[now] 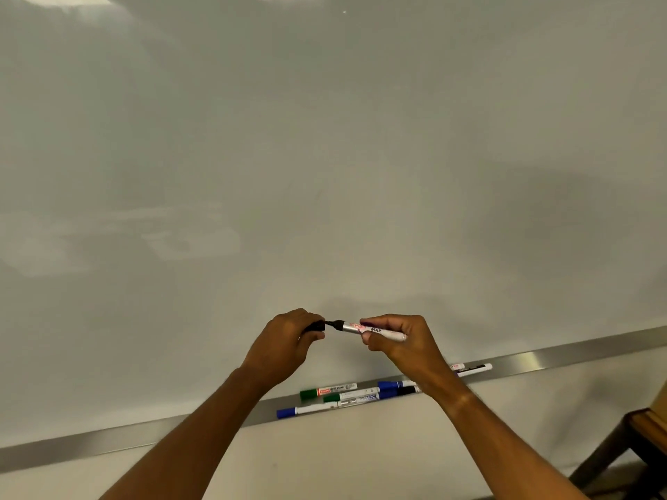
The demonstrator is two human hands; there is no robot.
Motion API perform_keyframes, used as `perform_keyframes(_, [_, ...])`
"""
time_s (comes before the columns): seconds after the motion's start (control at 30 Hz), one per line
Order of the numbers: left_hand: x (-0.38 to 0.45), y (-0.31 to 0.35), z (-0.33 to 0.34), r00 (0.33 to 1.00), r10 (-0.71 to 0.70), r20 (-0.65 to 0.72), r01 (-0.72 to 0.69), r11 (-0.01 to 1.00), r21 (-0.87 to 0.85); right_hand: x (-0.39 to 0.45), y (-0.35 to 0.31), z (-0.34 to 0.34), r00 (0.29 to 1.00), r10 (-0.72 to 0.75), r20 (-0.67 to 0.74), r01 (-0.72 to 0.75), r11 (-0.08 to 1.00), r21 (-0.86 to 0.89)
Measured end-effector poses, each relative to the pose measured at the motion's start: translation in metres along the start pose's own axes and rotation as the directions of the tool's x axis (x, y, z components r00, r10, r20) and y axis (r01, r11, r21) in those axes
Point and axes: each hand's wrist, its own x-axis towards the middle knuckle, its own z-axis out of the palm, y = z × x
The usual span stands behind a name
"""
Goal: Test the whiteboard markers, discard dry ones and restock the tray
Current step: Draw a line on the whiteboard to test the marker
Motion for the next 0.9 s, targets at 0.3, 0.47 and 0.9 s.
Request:
perform_keyframes(0.3, [-0.008,0.015,0.027,0.994,0.012,0.110,-0.009,1.000,-0.023,-0.017,0.020,-0.016,0.998,0.036,0.044,-0.028,0.983,-0.179])
perform_keyframes(0.47, [-0.013,0.018,0.045,0.976,0.057,0.209,-0.050,0.998,-0.040,-0.028,0.031,-0.023,0.996,0.003,0.092,0.037,0.903,-0.429])
perform_keyframes(0.9, [-0.030,0.011,0.120,0.926,0.092,0.366,-0.055,0.992,-0.110,-0.067,0.082,-0.014,0.996,-0.068,-0.062,-0.011,0.577,-0.816])
